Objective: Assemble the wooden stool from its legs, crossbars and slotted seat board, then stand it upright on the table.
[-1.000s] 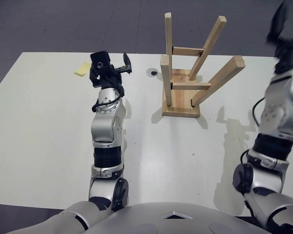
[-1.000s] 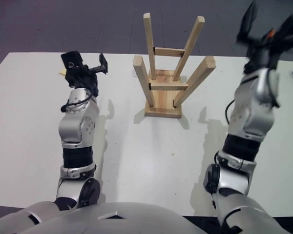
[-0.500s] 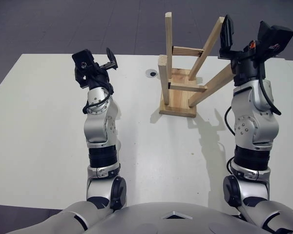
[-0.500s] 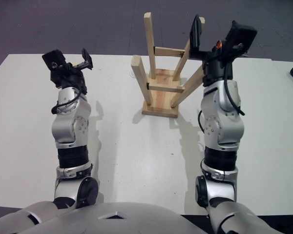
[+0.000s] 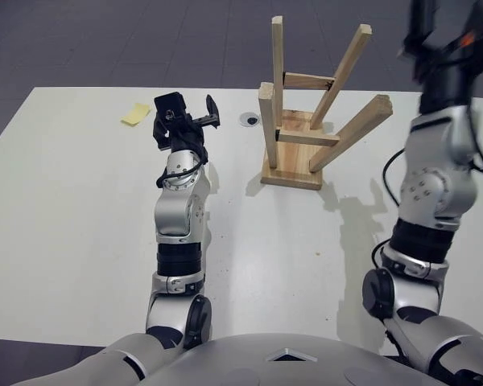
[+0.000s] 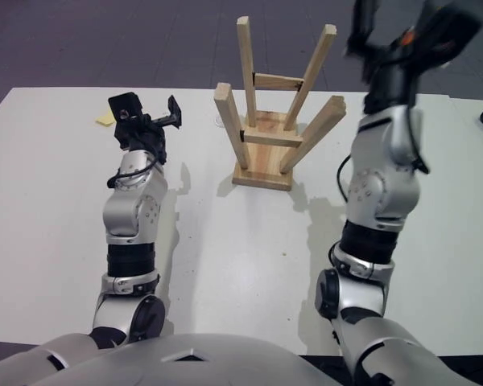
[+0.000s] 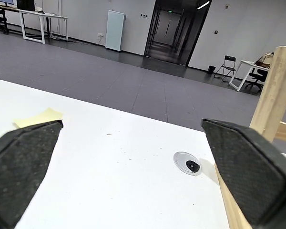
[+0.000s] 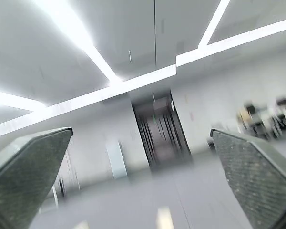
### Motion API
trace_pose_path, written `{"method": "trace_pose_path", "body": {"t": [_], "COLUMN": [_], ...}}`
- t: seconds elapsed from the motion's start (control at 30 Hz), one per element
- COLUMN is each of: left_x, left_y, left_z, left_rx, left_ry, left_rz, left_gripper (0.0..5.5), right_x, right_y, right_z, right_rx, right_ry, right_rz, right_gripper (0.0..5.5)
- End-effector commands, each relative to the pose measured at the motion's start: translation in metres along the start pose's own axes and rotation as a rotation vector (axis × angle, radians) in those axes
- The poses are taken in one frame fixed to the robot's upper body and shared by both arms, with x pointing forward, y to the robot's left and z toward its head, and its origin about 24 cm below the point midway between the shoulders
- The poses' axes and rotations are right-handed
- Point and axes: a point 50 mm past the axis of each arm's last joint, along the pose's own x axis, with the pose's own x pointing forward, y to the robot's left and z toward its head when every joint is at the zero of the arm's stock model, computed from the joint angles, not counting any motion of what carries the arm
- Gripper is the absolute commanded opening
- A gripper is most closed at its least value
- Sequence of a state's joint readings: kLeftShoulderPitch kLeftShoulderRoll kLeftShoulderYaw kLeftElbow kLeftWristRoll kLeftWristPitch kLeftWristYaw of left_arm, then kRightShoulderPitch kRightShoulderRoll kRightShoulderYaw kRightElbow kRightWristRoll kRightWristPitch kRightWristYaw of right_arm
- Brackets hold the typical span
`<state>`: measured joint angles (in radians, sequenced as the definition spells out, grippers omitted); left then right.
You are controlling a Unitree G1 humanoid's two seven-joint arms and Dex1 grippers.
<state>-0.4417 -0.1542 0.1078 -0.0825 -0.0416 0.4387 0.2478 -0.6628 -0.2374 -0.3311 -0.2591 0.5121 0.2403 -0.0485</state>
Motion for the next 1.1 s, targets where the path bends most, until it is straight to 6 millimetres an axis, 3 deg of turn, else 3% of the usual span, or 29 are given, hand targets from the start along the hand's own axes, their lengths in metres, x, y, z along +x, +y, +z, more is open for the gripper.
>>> {"method": "trace_pose_path", "body": {"t": [0.03, 0.13, 0.2, 0.5, 0.63, 0.7, 0.8, 0.97, 1.1], "left_x": [0.001, 0.002, 0.002, 0.000, 0.003, 0.005, 0.006, 0.004, 0.003], "left_y": [0.005, 0.005, 0.003, -0.009, -0.002, 0.002, 0.008, 0.009, 0.006], "left_z": [-0.002, -0.003, -0.006, -0.016, -0.012, -0.009, -0.006, -0.008, -0.009], "left_rx": [0.008, 0.015, 0.021, 0.050, 0.052, 0.050, 0.043, 0.039, 0.042], "left_ry": [0.007, 0.014, 0.029, 0.073, 0.057, 0.039, 0.027, 0.028, 0.034], "left_rz": [0.024, 0.017, 0.003, -0.057, -0.029, -0.005, 0.022, 0.035, 0.024], "left_gripper": [5.40, 5.40, 5.40, 5.40, 5.40, 5.40, 5.40, 5.40, 5.40], "right_x": [-0.045, -0.113, -0.127, -0.078, -0.065, -0.069, -0.091, -0.129, -0.138], "right_y": [0.000, 0.000, 0.001, 0.000, 0.008, 0.012, 0.011, 0.014, 0.018], "right_z": [-0.075, -0.135, -0.147, -0.120, -0.083, -0.065, -0.054, -0.066, -0.075], "right_rx": [-0.042, -0.086, -0.072, -0.018, 0.010, 0.015, 0.002, -0.031, -0.013], "right_ry": [0.360, 0.670, 0.708, 0.460, 0.339, 0.312, 0.375, 0.560, 0.619], "right_rz": [-0.014, -0.033, -0.050, -0.031, 0.026, 0.057, 0.049, 0.026, -0.008], "right_gripper": [5.38, 5.38, 5.38, 5.38, 5.38, 5.38, 5.38, 5.38, 5.12]}}
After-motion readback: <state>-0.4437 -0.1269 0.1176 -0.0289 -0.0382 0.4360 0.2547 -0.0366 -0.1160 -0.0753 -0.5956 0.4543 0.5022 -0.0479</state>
